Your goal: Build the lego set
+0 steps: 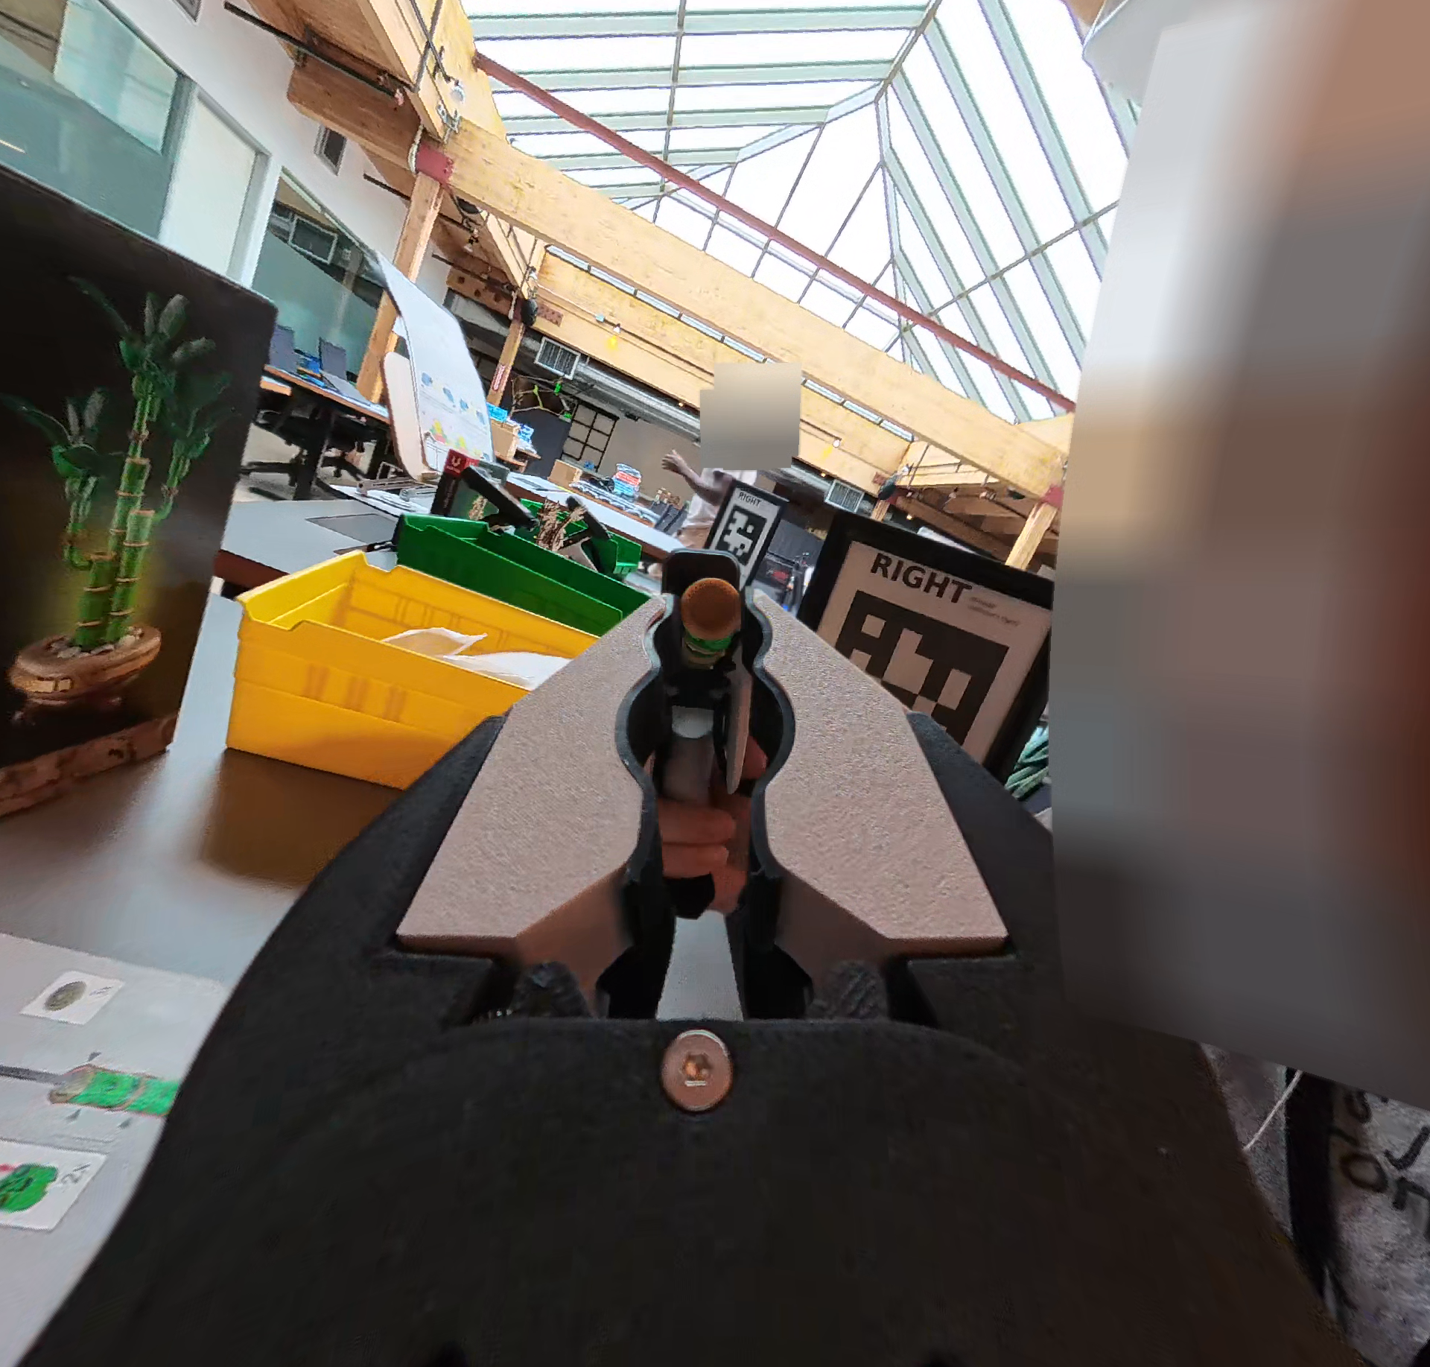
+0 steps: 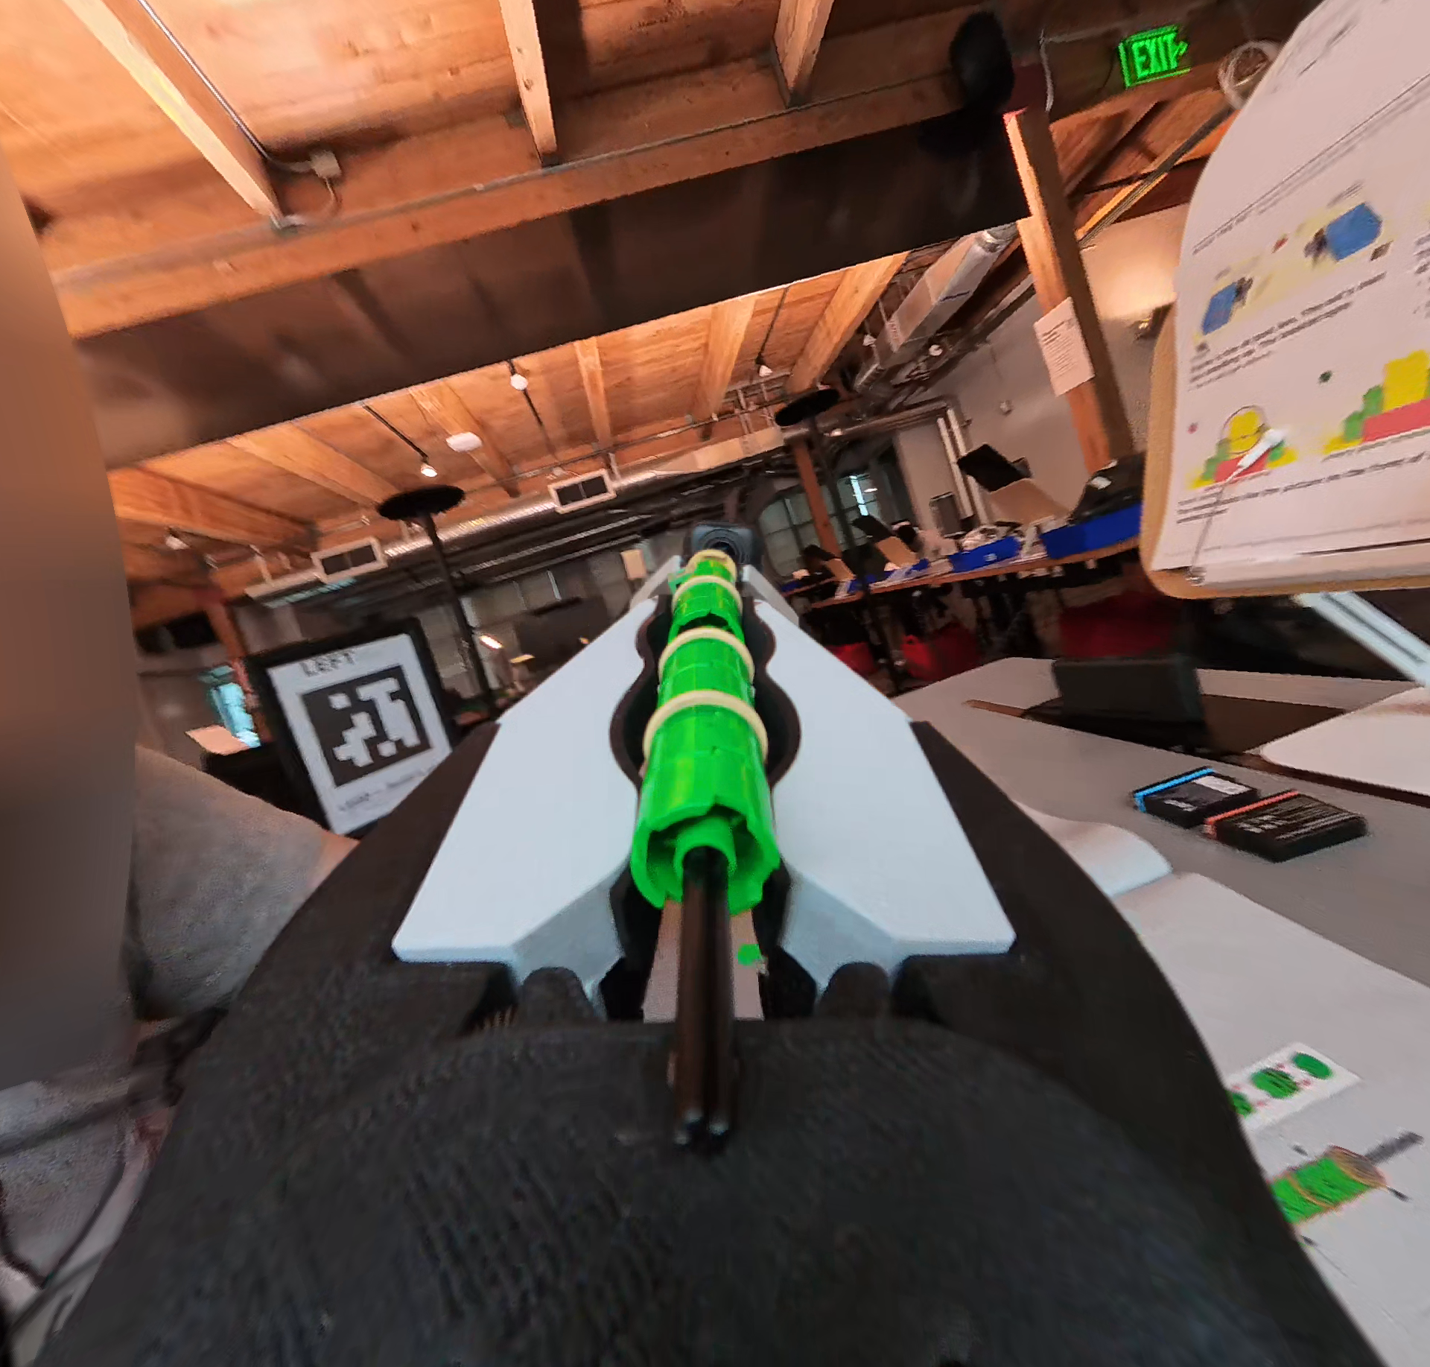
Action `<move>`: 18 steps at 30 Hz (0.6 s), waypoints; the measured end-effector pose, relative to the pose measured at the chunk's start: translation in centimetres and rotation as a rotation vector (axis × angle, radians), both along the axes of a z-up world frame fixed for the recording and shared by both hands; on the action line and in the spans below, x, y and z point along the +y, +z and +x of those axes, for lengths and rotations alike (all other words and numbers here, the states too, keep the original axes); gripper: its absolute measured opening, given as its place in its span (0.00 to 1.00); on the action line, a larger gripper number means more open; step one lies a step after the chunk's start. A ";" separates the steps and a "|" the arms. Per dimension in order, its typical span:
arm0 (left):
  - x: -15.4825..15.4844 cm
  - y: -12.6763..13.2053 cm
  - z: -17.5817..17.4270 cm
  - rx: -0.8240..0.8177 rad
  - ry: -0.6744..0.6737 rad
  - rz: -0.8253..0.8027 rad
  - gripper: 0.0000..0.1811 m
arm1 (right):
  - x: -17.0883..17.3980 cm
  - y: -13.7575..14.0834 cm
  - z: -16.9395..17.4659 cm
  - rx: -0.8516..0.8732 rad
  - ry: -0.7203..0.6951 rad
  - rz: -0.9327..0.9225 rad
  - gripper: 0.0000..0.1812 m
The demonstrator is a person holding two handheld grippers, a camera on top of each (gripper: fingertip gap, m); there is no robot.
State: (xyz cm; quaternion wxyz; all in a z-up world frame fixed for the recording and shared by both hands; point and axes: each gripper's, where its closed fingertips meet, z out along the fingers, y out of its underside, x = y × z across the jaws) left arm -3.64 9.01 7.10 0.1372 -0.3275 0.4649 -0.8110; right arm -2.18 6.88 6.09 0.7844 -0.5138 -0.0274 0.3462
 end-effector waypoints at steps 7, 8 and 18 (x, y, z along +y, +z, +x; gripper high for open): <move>-0.1 -0.8 0.6 0.023 -0.042 -0.072 0.05 | 0.6 -0.5 0.1 -0.013 -0.068 -0.033 0.08; -0.1 -0.9 0.7 0.023 -0.033 -0.064 0.06 | 0.6 -0.6 0.2 0.002 -0.065 -0.035 0.08; -0.6 -1.2 1.0 0.076 -0.051 -0.133 0.06 | 0.6 -0.8 0.2 -0.108 -0.157 -0.015 0.09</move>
